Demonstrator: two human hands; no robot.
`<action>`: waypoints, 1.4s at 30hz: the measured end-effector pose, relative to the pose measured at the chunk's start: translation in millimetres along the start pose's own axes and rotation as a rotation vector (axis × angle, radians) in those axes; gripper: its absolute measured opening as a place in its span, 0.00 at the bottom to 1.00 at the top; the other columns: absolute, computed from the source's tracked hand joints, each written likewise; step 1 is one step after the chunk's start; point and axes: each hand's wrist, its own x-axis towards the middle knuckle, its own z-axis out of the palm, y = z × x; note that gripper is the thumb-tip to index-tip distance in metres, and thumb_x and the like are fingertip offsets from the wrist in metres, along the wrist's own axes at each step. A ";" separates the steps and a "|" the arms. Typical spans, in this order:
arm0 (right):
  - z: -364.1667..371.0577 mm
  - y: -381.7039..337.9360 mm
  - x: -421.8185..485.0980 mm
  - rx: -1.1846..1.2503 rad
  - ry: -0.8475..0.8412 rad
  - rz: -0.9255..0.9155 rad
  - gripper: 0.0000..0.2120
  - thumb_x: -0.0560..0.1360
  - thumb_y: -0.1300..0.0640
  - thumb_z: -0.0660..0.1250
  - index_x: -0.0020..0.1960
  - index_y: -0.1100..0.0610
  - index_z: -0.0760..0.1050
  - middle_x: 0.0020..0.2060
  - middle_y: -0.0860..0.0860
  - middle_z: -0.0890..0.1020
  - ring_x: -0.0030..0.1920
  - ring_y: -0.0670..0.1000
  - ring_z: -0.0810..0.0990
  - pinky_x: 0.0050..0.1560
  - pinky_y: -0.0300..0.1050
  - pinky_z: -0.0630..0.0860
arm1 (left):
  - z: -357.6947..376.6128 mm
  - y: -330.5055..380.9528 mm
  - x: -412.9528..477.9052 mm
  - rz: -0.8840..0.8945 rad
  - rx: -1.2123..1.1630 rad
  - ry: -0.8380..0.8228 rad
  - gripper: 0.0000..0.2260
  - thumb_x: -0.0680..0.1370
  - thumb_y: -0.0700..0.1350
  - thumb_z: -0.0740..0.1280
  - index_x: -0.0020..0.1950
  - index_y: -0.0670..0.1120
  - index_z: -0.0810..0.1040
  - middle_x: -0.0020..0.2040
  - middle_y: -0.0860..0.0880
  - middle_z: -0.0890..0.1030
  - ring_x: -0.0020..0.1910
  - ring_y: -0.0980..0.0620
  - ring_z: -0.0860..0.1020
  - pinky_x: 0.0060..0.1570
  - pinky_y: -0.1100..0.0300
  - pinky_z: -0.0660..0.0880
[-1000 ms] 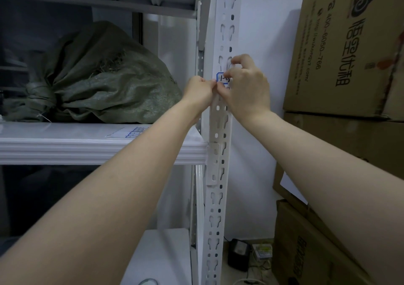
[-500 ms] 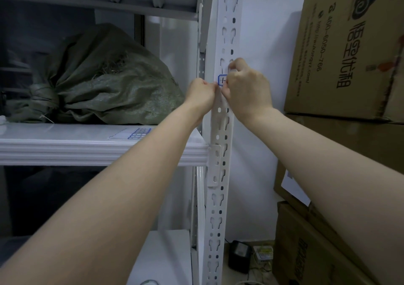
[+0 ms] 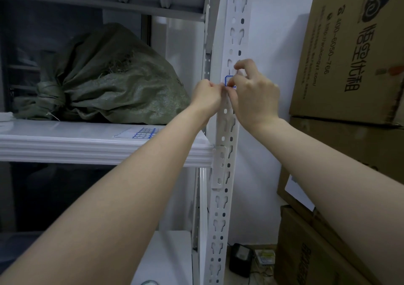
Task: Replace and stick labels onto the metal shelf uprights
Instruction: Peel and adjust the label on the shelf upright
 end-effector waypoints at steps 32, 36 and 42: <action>3.2 2.2 -0.5 0.281 -0.094 0.137 0.08 0.76 0.58 0.64 0.48 0.64 0.74 0.52 0.58 0.73 0.40 0.56 0.76 0.36 0.52 0.76 | 2.5 -2.0 -2.9 0.041 0.071 0.027 0.10 0.81 0.47 0.60 0.41 0.44 0.70 0.42 0.42 0.75 0.43 0.46 0.76 0.57 0.40 0.76; 4.3 -0.2 0.8 0.194 -0.112 0.116 0.09 0.77 0.57 0.63 0.48 0.64 0.75 0.51 0.58 0.73 0.42 0.56 0.76 0.35 0.52 0.77 | 2.5 -1.5 -4.4 0.042 0.081 0.025 0.11 0.81 0.48 0.59 0.43 0.43 0.71 0.42 0.42 0.75 0.41 0.47 0.75 0.57 0.40 0.77; 3.4 -5.9 5.1 0.098 -0.187 0.162 0.10 0.78 0.57 0.61 0.51 0.64 0.74 0.53 0.58 0.73 0.48 0.57 0.75 0.38 0.53 0.76 | 2.4 1.5 -7.5 0.049 0.070 0.030 0.18 0.81 0.46 0.59 0.32 0.48 0.62 0.39 0.44 0.71 0.38 0.47 0.71 0.55 0.38 0.75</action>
